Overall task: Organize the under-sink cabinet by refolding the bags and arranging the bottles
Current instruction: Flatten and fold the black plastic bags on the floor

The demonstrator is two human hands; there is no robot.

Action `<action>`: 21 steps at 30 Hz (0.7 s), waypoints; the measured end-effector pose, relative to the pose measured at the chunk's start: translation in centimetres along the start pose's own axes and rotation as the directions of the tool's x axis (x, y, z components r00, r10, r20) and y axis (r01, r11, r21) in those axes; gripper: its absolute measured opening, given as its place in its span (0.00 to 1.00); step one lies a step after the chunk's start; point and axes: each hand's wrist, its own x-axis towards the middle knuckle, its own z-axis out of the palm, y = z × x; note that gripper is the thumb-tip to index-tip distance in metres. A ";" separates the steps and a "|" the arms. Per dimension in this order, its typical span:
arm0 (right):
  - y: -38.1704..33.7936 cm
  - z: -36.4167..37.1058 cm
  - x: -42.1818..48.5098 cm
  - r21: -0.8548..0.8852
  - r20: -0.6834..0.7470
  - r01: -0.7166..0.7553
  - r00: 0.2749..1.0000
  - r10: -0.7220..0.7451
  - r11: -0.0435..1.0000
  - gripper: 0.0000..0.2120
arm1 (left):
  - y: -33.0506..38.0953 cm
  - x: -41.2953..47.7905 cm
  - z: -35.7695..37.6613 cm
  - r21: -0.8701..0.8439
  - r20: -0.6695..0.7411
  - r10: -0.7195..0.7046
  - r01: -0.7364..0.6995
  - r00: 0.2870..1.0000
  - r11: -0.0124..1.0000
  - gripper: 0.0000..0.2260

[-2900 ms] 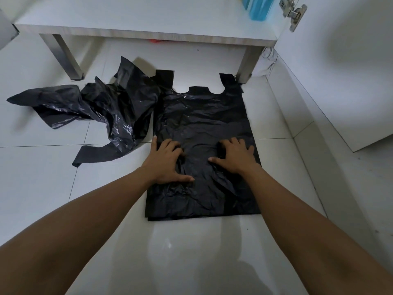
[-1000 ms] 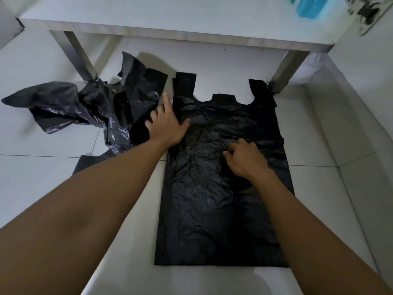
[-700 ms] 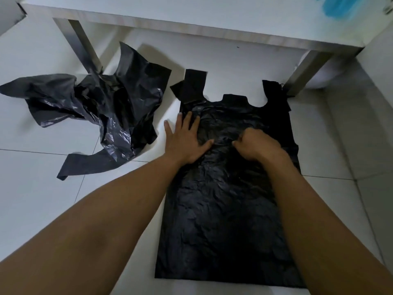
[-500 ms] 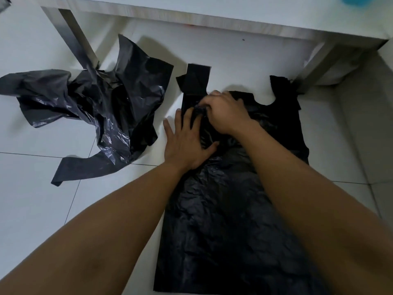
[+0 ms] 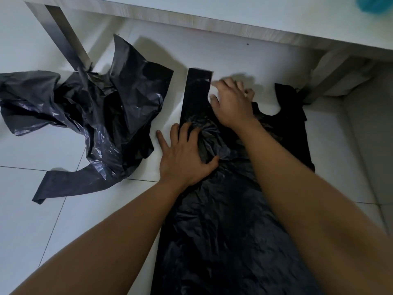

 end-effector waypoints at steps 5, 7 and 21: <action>4.2 -0.7 -10.3 -0.053 -0.047 -0.273 0.962 0.270 0.961 0.17 | 0.0 -0.2 0.0 -0.013 0.016 0.005 -0.004 1.000 1.000 0.41; 5.0 -0.2 -11.6 -0.078 0.067 -0.280 0.956 0.285 0.957 0.22 | 0.0 -0.1 -0.3 -0.034 0.036 -0.004 0.005 0.999 0.999 0.41; 6.7 -0.6 -11.1 -0.004 0.152 -0.206 0.967 0.204 0.979 0.20 | 7.4 -1.3 -3.2 0.344 0.357 0.144 -0.273 0.923 0.898 0.54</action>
